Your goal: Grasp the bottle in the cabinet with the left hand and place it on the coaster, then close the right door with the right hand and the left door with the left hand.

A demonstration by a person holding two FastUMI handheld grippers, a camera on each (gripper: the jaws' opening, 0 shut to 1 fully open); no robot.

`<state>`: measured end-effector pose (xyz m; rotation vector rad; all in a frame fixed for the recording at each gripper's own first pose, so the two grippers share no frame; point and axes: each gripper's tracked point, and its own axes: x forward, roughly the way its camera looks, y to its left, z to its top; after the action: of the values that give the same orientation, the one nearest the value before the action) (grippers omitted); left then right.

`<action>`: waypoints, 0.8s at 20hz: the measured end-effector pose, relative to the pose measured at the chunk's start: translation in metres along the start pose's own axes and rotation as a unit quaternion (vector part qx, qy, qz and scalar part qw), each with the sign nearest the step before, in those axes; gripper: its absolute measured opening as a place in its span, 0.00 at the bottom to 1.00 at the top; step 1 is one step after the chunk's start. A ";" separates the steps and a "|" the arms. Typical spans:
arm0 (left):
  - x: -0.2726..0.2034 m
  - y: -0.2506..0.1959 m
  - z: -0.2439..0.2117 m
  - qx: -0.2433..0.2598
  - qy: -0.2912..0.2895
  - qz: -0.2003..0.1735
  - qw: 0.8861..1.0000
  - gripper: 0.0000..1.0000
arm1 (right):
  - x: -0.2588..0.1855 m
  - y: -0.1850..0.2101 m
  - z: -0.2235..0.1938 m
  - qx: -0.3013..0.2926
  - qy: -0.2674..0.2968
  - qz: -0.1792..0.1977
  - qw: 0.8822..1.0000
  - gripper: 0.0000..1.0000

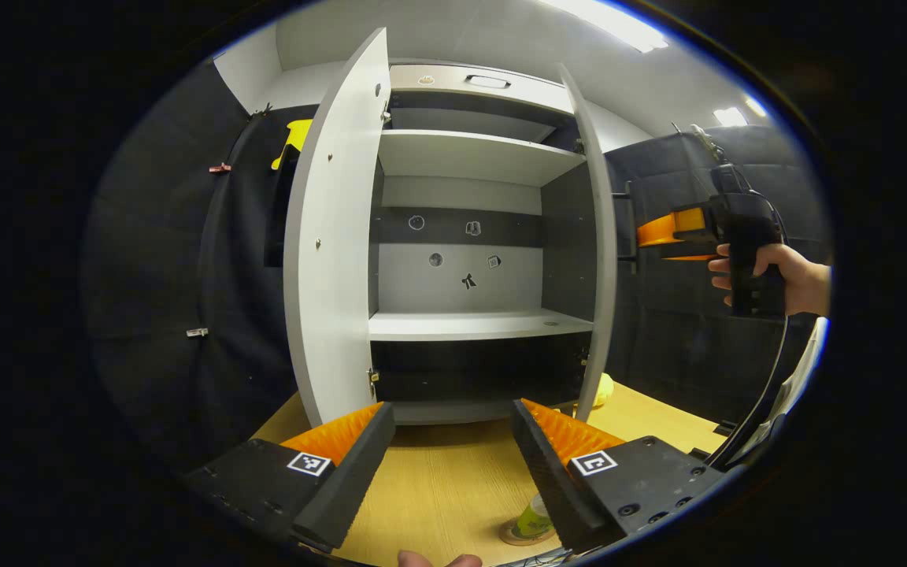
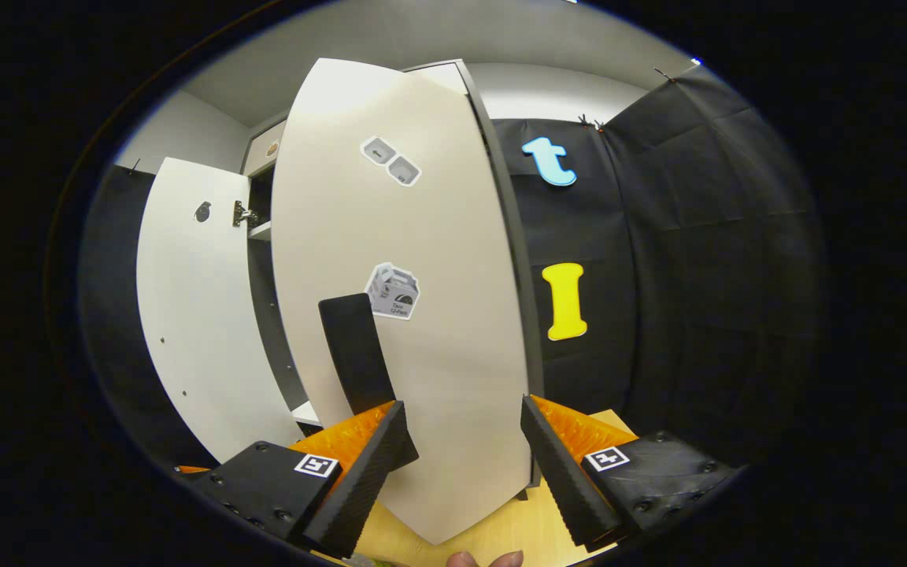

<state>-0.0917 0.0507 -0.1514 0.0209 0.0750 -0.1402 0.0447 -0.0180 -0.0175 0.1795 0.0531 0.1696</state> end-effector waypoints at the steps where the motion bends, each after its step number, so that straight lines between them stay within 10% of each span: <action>1: 0.000 0.003 0.001 -0.001 -0.002 0.003 1.000 0.95 | 0.007 0.007 -0.002 -0.008 0.000 0.004 1.000 0.97; 16: -0.010 0.035 -0.006 -0.011 0.013 0.029 0.999 0.95 | 0.076 0.052 -0.008 -0.043 -0.006 -0.008 0.999 0.98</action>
<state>-0.0975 0.0873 -0.1563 0.0028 0.1011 -0.0821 0.1102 0.0468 -0.0189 0.0950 0.0349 0.1552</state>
